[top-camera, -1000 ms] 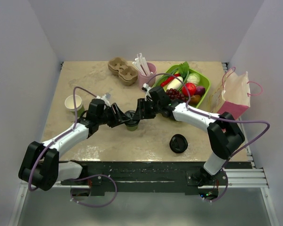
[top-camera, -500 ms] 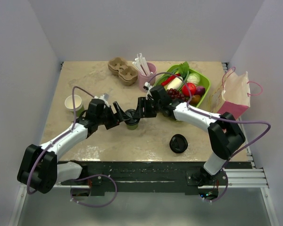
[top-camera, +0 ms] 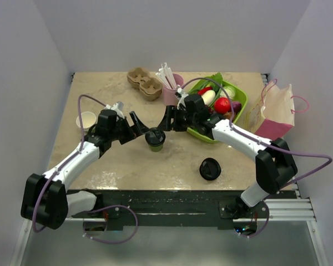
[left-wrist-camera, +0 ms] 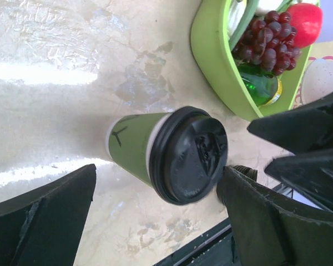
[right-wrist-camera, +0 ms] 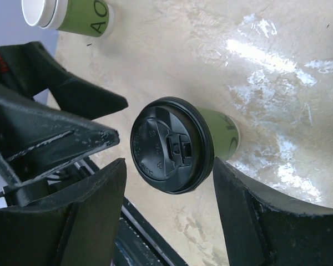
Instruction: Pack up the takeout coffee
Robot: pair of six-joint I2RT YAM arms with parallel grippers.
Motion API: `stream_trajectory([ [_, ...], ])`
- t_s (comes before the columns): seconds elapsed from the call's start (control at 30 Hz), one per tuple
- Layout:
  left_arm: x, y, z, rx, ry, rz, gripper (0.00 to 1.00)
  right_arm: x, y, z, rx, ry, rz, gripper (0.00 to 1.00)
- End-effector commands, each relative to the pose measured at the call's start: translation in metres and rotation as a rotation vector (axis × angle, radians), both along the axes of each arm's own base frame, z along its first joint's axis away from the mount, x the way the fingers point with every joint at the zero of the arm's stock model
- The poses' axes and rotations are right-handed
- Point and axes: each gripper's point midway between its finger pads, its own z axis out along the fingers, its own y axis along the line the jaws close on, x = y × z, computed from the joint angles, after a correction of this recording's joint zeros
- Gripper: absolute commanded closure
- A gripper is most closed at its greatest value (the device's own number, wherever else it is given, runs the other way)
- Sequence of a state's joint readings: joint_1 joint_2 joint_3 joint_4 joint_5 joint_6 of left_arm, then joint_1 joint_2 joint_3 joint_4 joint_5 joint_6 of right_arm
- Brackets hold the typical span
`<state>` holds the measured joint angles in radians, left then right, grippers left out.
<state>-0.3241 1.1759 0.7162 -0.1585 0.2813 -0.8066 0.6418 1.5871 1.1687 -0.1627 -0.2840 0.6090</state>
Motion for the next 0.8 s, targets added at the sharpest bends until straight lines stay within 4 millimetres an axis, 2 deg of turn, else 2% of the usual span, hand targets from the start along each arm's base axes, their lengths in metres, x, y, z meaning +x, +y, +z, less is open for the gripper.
stream_trajectory([
  [0.0,0.018,-0.011,0.011,-0.051,-0.061,-0.067,0.00,-0.007,0.010,-0.006,0.087,0.071,0.035,0.34],
  [0.07,0.019,-0.017,0.005,-0.075,-0.044,-0.091,0.04,-0.007,0.010,-0.012,0.088,0.093,0.024,0.34],
  [0.13,0.022,-0.024,0.007,-0.107,-0.065,-0.124,0.08,-0.007,0.008,-0.024,0.071,0.117,0.011,0.35],
  [0.27,0.018,-0.023,-0.008,-0.098,-0.033,-0.120,0.14,-0.012,0.011,-0.037,0.090,0.168,0.017,0.39],
  [0.43,0.010,-0.027,-0.022,-0.125,0.011,-0.146,0.30,-0.018,0.016,-0.050,0.103,0.217,0.040,0.43],
  [0.53,0.001,-0.025,-0.036,-0.122,0.047,-0.144,0.40,-0.021,0.017,-0.055,0.109,0.241,0.050,0.51],
  [0.57,-0.001,-0.025,-0.037,-0.123,0.053,-0.142,0.43,-0.019,0.018,-0.053,0.125,0.237,0.049,0.59],
  [0.67,-0.006,-0.020,-0.048,-0.105,0.083,-0.122,0.52,-0.019,0.016,-0.061,0.135,0.255,0.031,0.72],
  [0.77,-0.008,-0.008,-0.061,-0.052,0.116,-0.063,0.62,-0.015,0.008,-0.067,0.129,0.260,0.012,0.77],
])
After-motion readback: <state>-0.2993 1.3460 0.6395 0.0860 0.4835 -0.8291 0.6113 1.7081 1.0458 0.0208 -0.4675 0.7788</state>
